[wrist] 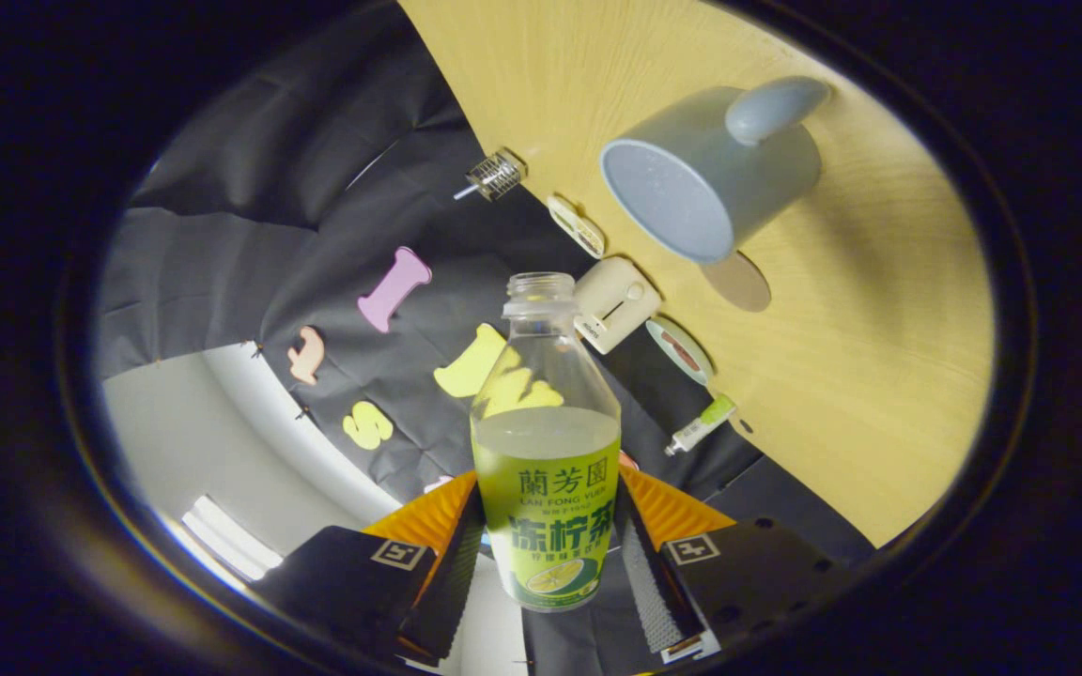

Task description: Take the bottle from table, then pour the juice into the cup, finally place the bottle on the coaster

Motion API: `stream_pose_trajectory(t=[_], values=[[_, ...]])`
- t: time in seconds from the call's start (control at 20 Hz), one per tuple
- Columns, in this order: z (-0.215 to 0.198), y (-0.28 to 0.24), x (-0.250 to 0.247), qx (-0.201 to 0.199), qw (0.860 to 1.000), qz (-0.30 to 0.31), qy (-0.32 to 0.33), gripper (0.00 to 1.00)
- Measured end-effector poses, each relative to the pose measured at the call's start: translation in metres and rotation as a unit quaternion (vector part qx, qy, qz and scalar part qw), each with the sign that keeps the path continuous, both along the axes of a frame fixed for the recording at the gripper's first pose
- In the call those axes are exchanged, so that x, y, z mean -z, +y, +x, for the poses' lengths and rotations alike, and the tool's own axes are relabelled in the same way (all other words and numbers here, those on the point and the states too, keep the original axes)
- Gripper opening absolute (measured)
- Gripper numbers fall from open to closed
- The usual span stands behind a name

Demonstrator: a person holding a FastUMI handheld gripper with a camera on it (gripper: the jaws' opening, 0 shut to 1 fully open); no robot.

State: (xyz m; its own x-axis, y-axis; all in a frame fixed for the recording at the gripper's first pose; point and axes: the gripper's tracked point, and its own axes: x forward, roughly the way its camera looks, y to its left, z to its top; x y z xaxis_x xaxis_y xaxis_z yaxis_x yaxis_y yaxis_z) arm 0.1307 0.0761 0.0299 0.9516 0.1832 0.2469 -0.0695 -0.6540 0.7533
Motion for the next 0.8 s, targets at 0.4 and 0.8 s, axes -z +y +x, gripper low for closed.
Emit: stream_pose_trajectory(t=[0.4, 0.8], values=[[0.001, 0.006, -0.006, 0.031, 0.969, -0.243, -0.027, 0.77], [0.01, -0.021, -0.008, 0.075, 0.877, -0.474, -0.031, 0.77]])
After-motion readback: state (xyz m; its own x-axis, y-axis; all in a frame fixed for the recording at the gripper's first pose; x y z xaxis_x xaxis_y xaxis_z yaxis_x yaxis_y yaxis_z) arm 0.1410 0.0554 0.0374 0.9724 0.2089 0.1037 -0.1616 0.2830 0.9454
